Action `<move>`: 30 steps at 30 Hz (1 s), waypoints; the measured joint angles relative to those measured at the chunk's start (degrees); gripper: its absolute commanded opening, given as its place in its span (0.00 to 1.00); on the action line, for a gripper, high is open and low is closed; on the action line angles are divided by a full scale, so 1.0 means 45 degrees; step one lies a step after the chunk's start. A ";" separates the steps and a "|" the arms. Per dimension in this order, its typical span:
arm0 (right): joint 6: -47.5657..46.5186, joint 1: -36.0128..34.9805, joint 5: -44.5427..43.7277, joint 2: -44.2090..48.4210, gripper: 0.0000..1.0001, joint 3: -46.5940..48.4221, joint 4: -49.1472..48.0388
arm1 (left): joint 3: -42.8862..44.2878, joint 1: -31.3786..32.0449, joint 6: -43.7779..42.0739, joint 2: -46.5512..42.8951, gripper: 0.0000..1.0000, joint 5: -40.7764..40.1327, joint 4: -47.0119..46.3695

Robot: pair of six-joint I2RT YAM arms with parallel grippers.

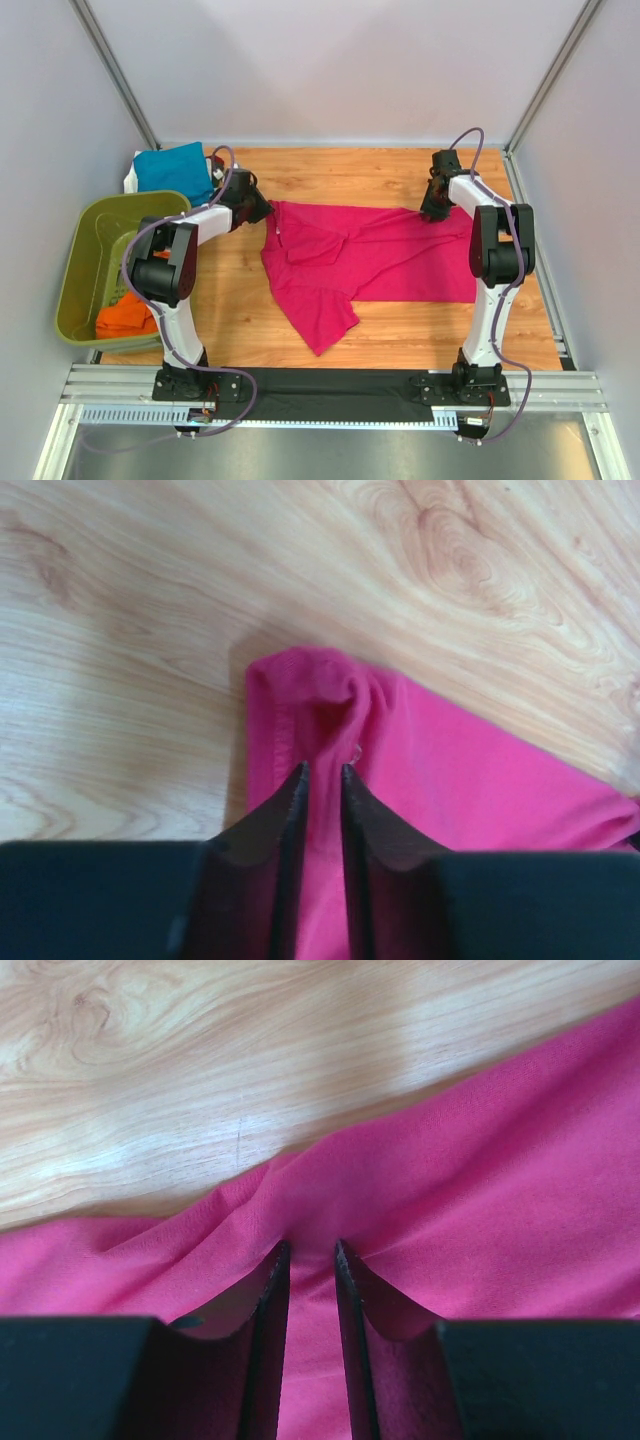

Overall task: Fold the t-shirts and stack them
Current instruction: Fold the tshirt

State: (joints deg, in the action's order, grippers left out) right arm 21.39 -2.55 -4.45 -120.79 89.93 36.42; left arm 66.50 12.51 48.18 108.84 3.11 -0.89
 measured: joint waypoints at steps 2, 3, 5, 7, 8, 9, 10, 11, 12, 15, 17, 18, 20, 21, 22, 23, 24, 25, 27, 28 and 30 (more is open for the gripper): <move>0.0000 0.0000 0.0000 0.0000 0.27 0.0000 0.0000 | -0.0146 0.0000 -0.0039 0.0000 0.32 0.0005 -0.0034; 0.0000 0.0000 0.0000 0.0000 0.27 0.0000 0.0000 | -0.0209 -0.0005 -0.0034 0.0000 0.33 0.0024 -0.0049; 0.0000 0.0000 0.0000 0.0000 0.26 0.0000 0.0000 | -0.0379 -0.0005 -0.0073 -0.0010 0.34 0.0170 -0.0126; 0.0000 0.0000 0.0000 0.0000 0.27 0.0000 0.0000 | -0.0544 -0.0005 -0.0083 -0.0010 0.34 0.0369 -0.0277; 0.0000 0.0000 0.0005 0.0000 0.27 0.0000 0.0000 | -0.0641 0.0000 -0.0083 -0.0019 0.34 0.0481 -0.0398; 0.0000 0.0000 0.0005 0.0000 0.26 0.0000 0.0000 | -0.0719 0.0000 -0.0083 -0.0019 0.34 0.0593 -0.0476; 0.0000 0.0000 0.0005 0.0000 0.27 0.0000 0.0000 | -0.0772 0.0000 -0.0083 -0.0019 0.35 0.0670 -0.0529; 0.0000 0.0000 0.0005 0.0000 0.27 0.0000 0.0000 | -0.0806 0.0000 -0.0097 -0.0019 0.35 0.0787 -0.0559; 0.0000 0.0000 0.0005 0.0000 0.27 0.0000 0.0000 | -0.0831 0.0000 -0.0112 -0.0019 0.35 0.0923 -0.0612; 0.0000 0.0000 0.0005 0.0000 0.26 0.0000 0.0000 | -0.0826 0.0000 -0.0117 -0.0019 0.32 0.1209 -0.0831; 0.0000 0.0000 0.0005 0.0000 0.27 0.0000 0.0000 | -0.0826 0.0000 -0.0107 -0.0015 0.27 0.1311 -0.1005; 0.0000 0.0000 0.0005 0.0000 0.26 0.0000 0.0000 | -0.0826 0.0000 -0.0112 -0.0015 0.21 0.1345 -0.1064; 0.0000 0.0000 0.0005 0.0000 0.27 0.0000 0.0000 | -0.0826 0.0000 -0.0097 -0.0015 0.18 0.1350 -0.1093; 0.0000 0.0000 0.0005 0.0000 0.27 0.0000 0.0000 | -0.0826 0.0000 -0.0107 -0.0010 0.18 0.1350 -0.1093; 0.0000 0.0000 0.0005 0.0000 0.26 0.0000 0.0000 | -0.0826 0.0000 -0.0121 -0.0010 0.20 0.1345 -0.1093; 0.0000 0.0000 0.0005 0.0000 0.27 0.0000 0.0000 | -0.0826 0.0000 -0.0121 -0.0005 0.23 0.1341 -0.1088; 0.0000 0.0000 0.0005 0.0000 0.26 0.0000 0.0000 | -0.0826 0.0000 -0.0136 -0.0005 0.28 0.1331 -0.1078; 0.0000 0.0000 0.0005 0.0000 0.27 0.0000 0.0000 | -0.0826 0.0000 -0.0170 -0.0005 0.31 0.1302 -0.1054; 0.0000 0.0000 0.0005 0.0000 0.26 0.0000 0.0000 | -0.0826 0.0000 -0.0204 -0.0005 0.40 0.1268 -0.1010; 0.0000 0.0000 0.0005 0.0000 0.26 0.0000 0.0000 | -0.0831 0.0000 -0.0243 -0.0005 0.40 0.1248 -0.0991; 0.0000 0.0000 0.0005 0.0000 0.27 0.0000 0.0000 | -0.0831 0.0000 -0.0243 -0.0005 0.41 0.1195 -0.0986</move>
State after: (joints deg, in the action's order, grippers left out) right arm 21.39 -2.55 -4.43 -120.79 89.93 36.42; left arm 62.76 12.51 47.09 108.81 8.49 -5.32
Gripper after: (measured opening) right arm 0.265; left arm 0.402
